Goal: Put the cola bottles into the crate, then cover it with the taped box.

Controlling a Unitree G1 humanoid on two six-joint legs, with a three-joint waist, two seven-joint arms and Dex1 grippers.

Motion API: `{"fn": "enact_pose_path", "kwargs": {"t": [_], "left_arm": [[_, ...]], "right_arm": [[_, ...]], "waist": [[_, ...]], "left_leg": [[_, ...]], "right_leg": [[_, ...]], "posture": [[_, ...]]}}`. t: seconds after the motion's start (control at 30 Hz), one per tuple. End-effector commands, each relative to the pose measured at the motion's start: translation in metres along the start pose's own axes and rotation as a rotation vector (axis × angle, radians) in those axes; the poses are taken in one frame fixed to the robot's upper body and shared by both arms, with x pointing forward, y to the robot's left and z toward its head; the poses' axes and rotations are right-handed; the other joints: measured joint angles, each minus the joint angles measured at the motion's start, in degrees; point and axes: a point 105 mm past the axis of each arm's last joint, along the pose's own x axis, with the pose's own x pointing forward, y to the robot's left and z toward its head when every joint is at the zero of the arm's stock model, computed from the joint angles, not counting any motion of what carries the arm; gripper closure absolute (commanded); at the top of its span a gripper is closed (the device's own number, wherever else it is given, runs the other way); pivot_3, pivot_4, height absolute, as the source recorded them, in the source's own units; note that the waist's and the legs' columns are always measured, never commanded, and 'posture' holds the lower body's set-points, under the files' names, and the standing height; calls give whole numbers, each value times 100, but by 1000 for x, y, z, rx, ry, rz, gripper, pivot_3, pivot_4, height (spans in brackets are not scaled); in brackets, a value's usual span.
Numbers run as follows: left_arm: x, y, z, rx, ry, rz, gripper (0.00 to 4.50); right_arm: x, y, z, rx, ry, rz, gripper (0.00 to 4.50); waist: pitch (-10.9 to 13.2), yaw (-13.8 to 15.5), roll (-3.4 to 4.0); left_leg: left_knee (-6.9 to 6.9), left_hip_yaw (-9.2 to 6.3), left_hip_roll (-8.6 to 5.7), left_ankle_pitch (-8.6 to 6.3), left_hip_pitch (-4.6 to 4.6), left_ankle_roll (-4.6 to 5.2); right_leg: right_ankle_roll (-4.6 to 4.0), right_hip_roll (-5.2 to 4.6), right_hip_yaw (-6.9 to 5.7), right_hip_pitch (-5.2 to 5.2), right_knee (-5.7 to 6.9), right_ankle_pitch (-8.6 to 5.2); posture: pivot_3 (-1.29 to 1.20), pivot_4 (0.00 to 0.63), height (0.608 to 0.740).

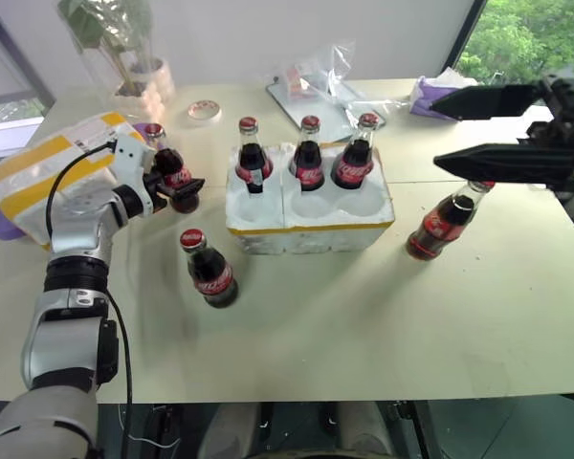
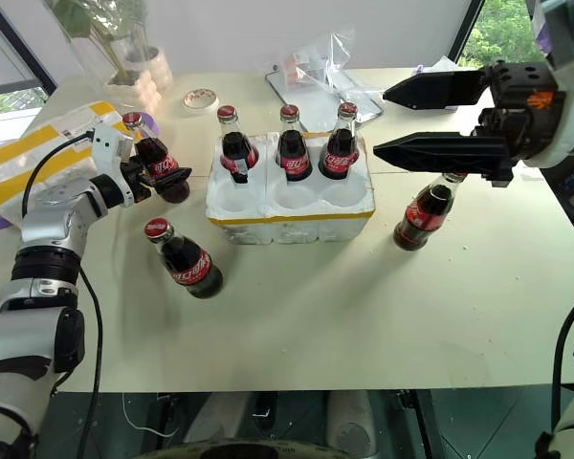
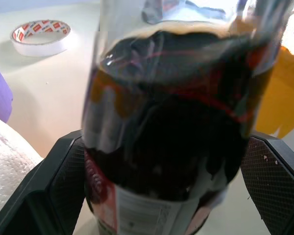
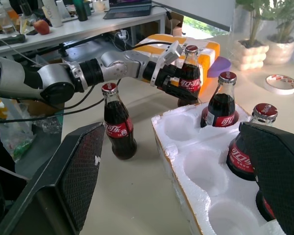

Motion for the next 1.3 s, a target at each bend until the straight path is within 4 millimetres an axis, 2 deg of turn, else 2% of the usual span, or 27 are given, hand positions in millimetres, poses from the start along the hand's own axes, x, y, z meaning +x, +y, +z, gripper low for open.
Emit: {"fn": "enact_pose_path", "kwargs": {"t": [0.03,0.17,0.23,0.33,0.43,0.6,0.77,0.87,1.0,1.13,1.3], "left_arm": [[-6,5,21,44,-42,-14,1714],[-16,9,32,57,-43,-37,1677],[-23,6,46,58,-52,-90,1677],[-41,-15,84,43,-69,-298,1677],[-47,-38,106,26,-75,-455,1677],[-41,-66,136,43,-106,-596,1677],[-29,-88,162,35,-165,-705,1677],[-18,-103,164,64,-151,-767,1677],[-11,-112,164,85,-137,-827,1677],[-7,-126,175,58,-166,-898,1677],[2,-141,166,100,-132,-967,1677]], "right_arm": [[-2,6,8,-47,-25,-2,0],[-1,4,3,-33,-28,-19,0],[0,3,1,-22,-35,-28,0],[0,0,-4,-14,-34,-48,0],[-2,-2,-6,-3,-41,-71,0],[-5,-1,-6,1,-44,-94,0],[-10,0,-8,3,-45,-132,0],[-12,2,-7,1,-49,-153,0],[-17,5,-9,6,-45,-184,0],[-22,5,-12,15,-39,-223,0],[-25,9,-12,18,-45,-249,0]], "waist": [[-1,0,-4],[-1,-21,-13],[-1,-37,-17],[18,-33,-49],[27,15,-64],[26,73,-64],[27,-1,-67],[28,-7,-68],[27,-25,-67],[28,-11,-68],[27,9,-68]], "left_leg": [[1,0,0,0,0,0],[8,0,1,0,-20,0],[40,-1,4,0,-69,-1],[56,1,2,10,-87,-17],[66,-2,0,2,-93,-2],[79,-16,-11,-3,-93,7],[78,-15,-10,7,-93,-6],[78,-12,-10,6,-93,-3],[76,-3,-8,7,-92,-4],[76,0,-6,2,-92,5],[81,0,-8,-4,-92,16]], "right_leg": [[0,0,0,0,0,0],[0,0,0,-17,4,1],[0,1,0,-59,26,1],[0,1,0,-75,45,1],[0,1,-2,-74,50,1],[16,-1,-8,-53,28,10],[17,3,-9,-57,36,11],[17,3,-9,-57,36,11],[17,1,-7,-58,35,11],[17,1,-5,-61,38,11],[17,-2,-6,-57,37,11]], "posture": [[0,150,738],[0,150,738],[0,150,738],[0,150,738],[0,150,738],[0,150,738],[0,150,738],[0,150,738],[0,150,738],[0,150,738],[0,150,738]]}}
